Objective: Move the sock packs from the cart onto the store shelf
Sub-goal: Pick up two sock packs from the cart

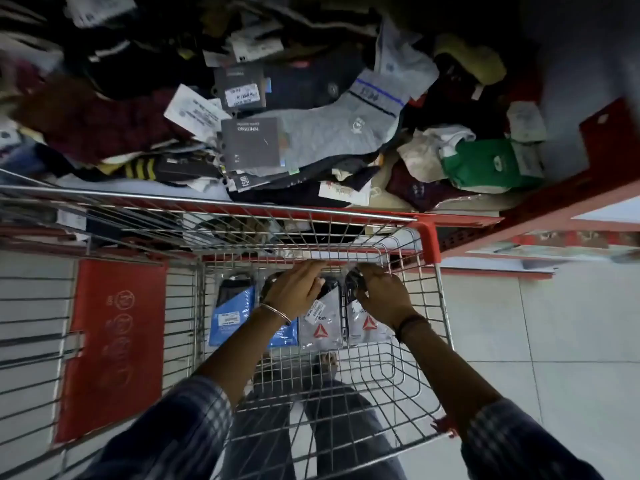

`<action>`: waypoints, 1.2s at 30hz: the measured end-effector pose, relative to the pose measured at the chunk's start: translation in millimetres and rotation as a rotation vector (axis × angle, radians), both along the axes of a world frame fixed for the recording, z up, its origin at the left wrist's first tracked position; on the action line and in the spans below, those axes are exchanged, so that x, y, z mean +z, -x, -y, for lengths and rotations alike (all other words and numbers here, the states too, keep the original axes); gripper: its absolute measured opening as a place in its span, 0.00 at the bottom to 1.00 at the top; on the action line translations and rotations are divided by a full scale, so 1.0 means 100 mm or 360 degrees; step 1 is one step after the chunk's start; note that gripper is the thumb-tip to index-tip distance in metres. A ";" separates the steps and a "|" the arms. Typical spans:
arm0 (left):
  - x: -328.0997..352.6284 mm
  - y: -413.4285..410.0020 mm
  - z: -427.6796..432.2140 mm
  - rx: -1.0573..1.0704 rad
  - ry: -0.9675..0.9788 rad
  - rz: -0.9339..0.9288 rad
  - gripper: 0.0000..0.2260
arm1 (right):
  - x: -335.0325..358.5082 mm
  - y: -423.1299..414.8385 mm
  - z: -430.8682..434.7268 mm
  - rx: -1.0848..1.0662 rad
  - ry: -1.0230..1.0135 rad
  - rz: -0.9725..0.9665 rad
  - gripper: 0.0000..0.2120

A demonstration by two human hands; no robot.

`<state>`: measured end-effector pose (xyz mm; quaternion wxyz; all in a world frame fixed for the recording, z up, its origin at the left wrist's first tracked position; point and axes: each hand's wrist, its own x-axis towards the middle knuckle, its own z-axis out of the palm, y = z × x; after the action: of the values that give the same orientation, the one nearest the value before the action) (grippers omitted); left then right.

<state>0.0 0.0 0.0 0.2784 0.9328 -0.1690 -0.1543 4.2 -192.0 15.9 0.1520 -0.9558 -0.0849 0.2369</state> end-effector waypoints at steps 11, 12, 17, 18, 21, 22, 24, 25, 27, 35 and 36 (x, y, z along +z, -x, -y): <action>-0.62 -0.34 0.13 -0.0146 -0.0350 -0.0934 0.36 | -0.74 -0.52 0.01 0.0262 0.0268 -0.0613 0.42; -0.67 -0.37 0.14 -0.0119 -0.0322 -0.0975 0.36 | -0.79 -0.54 0.00 0.0270 0.0251 -0.0597 0.39; -0.87 -0.38 0.13 0.0016 -0.0317 -0.0934 0.28 | -0.84 -0.53 -0.02 0.0290 0.0333 -0.0473 0.26; -0.89 -0.37 0.12 0.0036 -0.0301 -0.0881 0.26 | -0.82 -0.51 -0.03 0.0274 0.0339 -0.0435 0.23; -0.88 -0.35 0.13 0.0076 -0.0263 -0.0762 0.18 | -0.74 -0.46 -0.05 0.0245 0.0373 -0.0334 0.17; -0.87 -0.34 0.13 0.0087 -0.0254 -0.0725 0.16 | -0.70 -0.44 -0.06 0.0254 0.0394 -0.0290 0.16; -0.85 -0.31 0.14 0.0100 -0.0265 -0.0643 0.14 | -0.65 -0.40 -0.09 0.0271 0.0438 -0.0200 0.15; -0.83 -0.28 0.15 0.0095 -0.0293 -0.0590 0.14 | -0.62 -0.37 -0.11 0.0290 0.0472 -0.0163 0.14; -0.77 -0.21 0.15 0.0067 -0.0379 -0.0466 0.14 | -0.55 -0.29 -0.11 0.0310 0.0502 -0.0107 0.13; -0.18 0.11 -0.02 0.0038 -0.0588 0.0058 0.21 | 0.03 0.02 -0.13 0.0217 0.0535 0.0234 0.18; -0.07 0.14 -0.05 0.0062 -0.0548 0.0119 0.22 | 0.12 0.06 -0.15 0.0208 0.0540 0.0260 0.19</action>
<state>-13.7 5.4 -7.4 0.1111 0.9749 -0.1324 -0.1406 -1.9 -176.7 27.7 -0.0342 -0.9762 -0.1176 0.1787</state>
